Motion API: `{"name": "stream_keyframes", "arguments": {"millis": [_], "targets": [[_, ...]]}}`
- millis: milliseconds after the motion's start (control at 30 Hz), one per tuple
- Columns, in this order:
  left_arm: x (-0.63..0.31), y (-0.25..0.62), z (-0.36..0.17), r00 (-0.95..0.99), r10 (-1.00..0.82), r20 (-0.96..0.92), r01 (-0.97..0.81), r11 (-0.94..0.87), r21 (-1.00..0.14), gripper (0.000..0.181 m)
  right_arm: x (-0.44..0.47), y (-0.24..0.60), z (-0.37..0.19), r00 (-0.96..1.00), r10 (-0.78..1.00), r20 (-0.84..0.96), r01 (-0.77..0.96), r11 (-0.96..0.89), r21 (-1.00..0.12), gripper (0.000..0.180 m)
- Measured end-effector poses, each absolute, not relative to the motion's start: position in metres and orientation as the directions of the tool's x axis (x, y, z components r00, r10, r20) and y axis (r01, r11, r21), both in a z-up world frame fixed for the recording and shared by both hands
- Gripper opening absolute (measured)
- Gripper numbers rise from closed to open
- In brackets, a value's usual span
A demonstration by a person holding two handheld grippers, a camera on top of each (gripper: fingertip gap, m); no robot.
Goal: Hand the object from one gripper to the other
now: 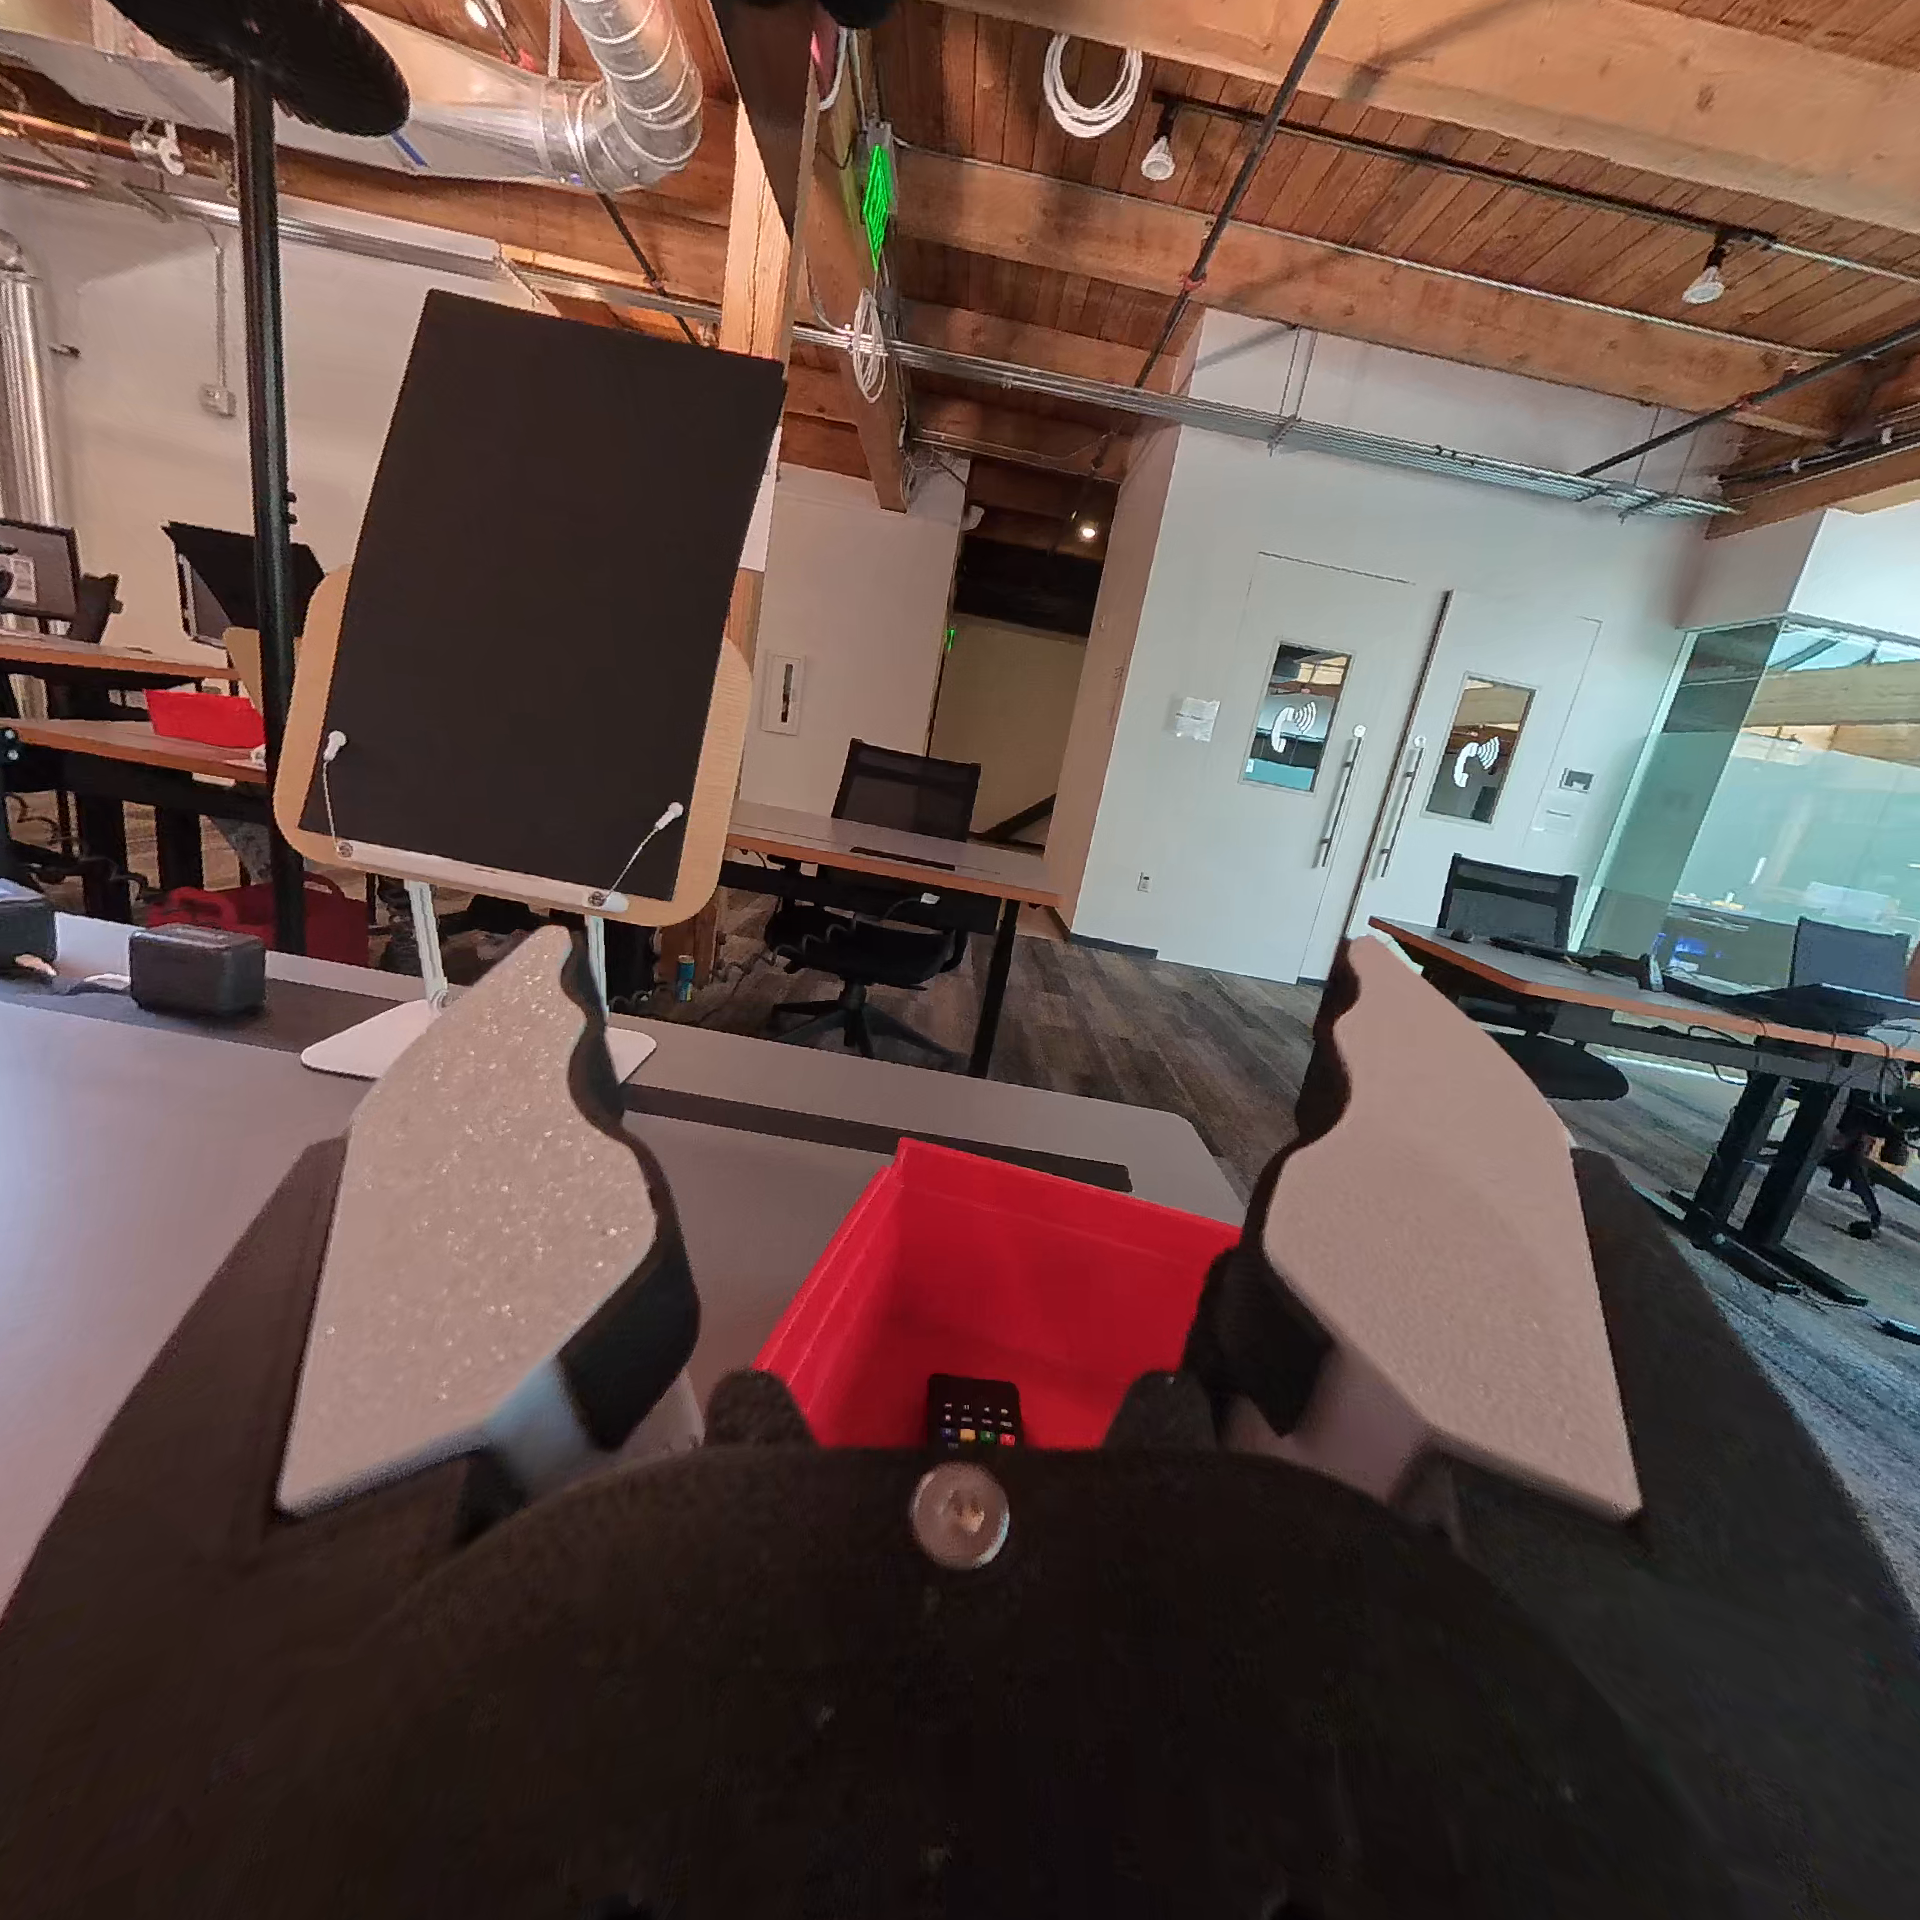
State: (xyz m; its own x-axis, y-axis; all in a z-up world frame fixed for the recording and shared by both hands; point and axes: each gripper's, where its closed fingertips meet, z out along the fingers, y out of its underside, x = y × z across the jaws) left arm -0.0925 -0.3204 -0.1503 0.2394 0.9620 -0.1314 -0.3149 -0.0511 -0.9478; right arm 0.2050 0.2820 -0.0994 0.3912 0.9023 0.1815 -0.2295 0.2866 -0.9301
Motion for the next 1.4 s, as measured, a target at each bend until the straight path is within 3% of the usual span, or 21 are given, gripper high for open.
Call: {"name": "stream_keyframes", "arguments": {"millis": [500,767,900,1067,1200,1400], "targets": [[-0.098,-0.308,-0.165,0.297,0.942,-0.158,-0.229,-0.090,-0.969,0.012,0.194,0.279,-0.113,0.371,0.898,0.237,-0.146,0.308,-0.940,0.128],[-0.133,-0.310,-0.250,0.327,0.917,-0.229,0.187,-0.301,-0.935,0.015,0.192,0.279,-0.116,0.365,0.898,0.245,-0.129,0.309,-0.942,0.128],[-0.129,-0.314,-0.249,0.313,0.900,-0.303,0.152,-0.363,-0.919,0.035,0.192,0.279,-0.116,0.367,0.895,0.254,-0.120,0.317,-0.941,0.129],[-0.099,-0.317,-0.221,0.378,0.846,-0.376,0.022,-0.415,-0.910,0.039,0.191,0.278,-0.117,0.364,0.895,0.258,-0.115,0.318,-0.941,0.129],[-0.084,-0.315,-0.235,0.491,0.741,-0.457,0.045,-0.546,-0.836,0.038,0.189,0.276,-0.118,0.358,0.895,0.265,-0.112,0.323,-0.940,0.129],[-0.103,-0.310,-0.272,0.558,0.532,-0.637,0.068,-0.795,-0.603,0.034,0.189,0.275,-0.118,0.357,0.892,0.277,-0.102,0.332,-0.938,0.129]]}}
